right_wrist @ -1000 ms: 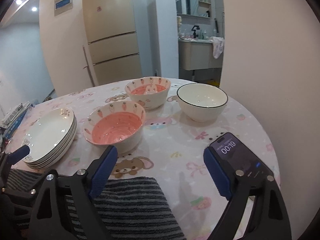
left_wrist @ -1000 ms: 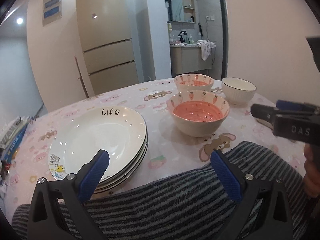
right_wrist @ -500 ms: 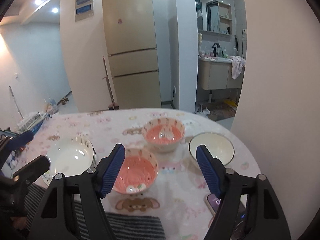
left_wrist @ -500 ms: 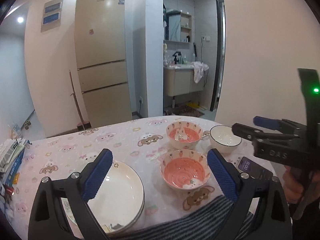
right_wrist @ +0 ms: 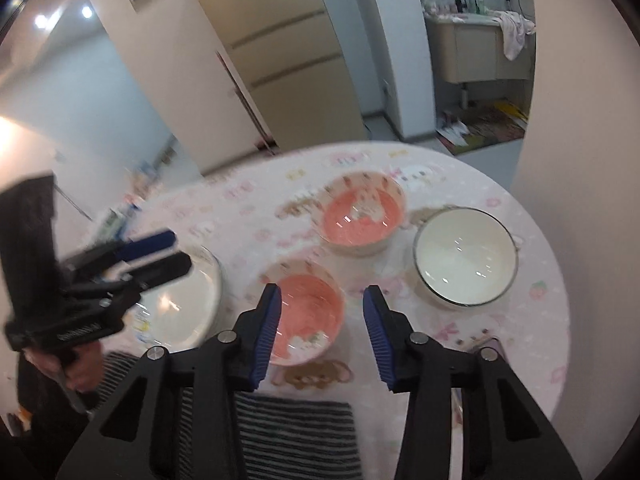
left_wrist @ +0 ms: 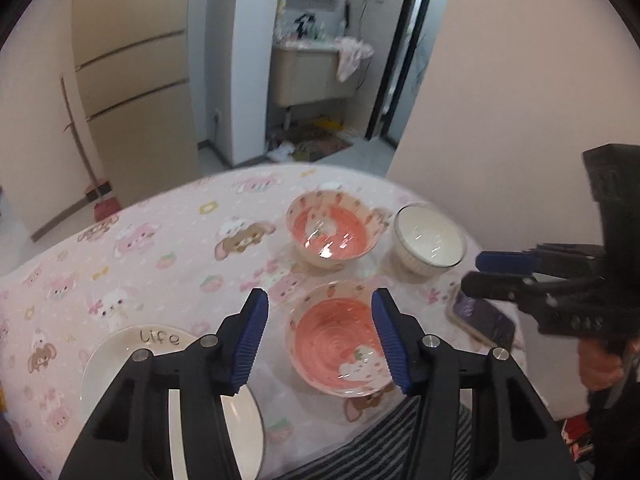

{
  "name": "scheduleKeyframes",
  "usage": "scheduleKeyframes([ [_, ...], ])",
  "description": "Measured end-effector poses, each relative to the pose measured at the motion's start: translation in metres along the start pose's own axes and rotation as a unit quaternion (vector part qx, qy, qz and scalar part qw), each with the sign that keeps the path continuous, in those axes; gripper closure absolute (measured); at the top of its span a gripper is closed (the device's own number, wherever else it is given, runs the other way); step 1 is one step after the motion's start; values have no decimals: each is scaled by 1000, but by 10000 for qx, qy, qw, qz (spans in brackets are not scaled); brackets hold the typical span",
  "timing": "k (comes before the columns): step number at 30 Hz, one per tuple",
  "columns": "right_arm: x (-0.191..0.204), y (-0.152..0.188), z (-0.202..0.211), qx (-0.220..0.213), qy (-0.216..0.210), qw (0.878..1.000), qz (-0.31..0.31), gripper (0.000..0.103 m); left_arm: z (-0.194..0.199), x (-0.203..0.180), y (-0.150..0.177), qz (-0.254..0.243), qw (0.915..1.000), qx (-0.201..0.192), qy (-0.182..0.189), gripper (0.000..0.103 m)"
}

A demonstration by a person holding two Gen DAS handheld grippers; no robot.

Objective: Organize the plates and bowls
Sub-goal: 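Move the open left tool to the pink bowl rim and close on it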

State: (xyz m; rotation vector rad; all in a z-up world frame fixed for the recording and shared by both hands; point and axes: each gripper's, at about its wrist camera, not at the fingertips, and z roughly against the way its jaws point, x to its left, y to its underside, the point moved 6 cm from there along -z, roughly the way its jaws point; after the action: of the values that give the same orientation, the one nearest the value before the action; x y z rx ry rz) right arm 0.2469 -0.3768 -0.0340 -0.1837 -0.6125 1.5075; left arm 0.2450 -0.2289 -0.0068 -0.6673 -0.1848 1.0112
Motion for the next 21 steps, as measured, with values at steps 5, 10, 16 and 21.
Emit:
scheduleKeyframes([
  [5,-3,11,-48,1288,-25,9917,-52,69,-48,18,9,87,9937,1081,-294,54],
  [10,-13,7,-75,1653,333,9856,112,73,-42,21,-4,-47,9962,725,-484,54],
  [16,-21,10,-95,1943,531,9795,60,80,-76,18,8,91,9899,1412,-132,54],
  [21,-20,22,-113,2173,270,9757,-94,93,-94,15,25,-69,9842,1766,-135,54],
])
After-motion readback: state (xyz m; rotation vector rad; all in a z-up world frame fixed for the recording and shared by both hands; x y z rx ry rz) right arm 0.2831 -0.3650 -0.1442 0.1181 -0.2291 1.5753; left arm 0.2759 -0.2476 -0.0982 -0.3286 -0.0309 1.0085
